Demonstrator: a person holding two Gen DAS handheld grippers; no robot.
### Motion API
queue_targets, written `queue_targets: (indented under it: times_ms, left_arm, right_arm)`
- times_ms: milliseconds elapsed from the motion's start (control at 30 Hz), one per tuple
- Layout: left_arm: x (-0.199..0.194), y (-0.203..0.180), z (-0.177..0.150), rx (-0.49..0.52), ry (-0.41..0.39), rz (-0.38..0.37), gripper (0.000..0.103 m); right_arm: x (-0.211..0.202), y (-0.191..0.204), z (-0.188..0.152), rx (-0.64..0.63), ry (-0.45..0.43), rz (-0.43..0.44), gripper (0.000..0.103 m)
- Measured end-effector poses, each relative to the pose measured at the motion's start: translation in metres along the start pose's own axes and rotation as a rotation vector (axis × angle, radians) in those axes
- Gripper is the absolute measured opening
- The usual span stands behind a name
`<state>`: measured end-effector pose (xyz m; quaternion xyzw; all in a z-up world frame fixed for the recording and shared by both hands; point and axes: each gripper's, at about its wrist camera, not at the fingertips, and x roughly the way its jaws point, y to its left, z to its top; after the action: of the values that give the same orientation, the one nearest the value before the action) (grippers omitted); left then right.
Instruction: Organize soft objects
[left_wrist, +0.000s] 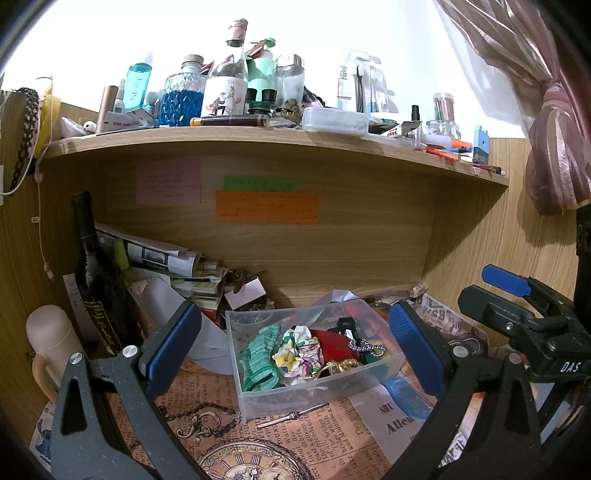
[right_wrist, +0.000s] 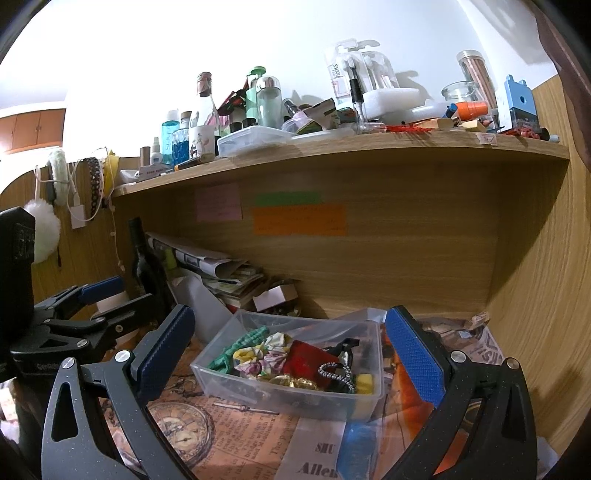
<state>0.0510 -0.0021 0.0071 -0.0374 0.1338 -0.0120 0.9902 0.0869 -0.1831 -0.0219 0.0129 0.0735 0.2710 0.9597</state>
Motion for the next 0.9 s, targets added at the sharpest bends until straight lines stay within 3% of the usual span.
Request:
queue_targets:
  times_ms: [900]
  left_arm:
    - [0.0019, -0.0018, -0.0009, 0.008, 0.003, -0.010, 0.103]
  right_arm:
    - [0.0022, -0.0012, -0.0024, 0.009, 0.007, -0.004, 0.103]
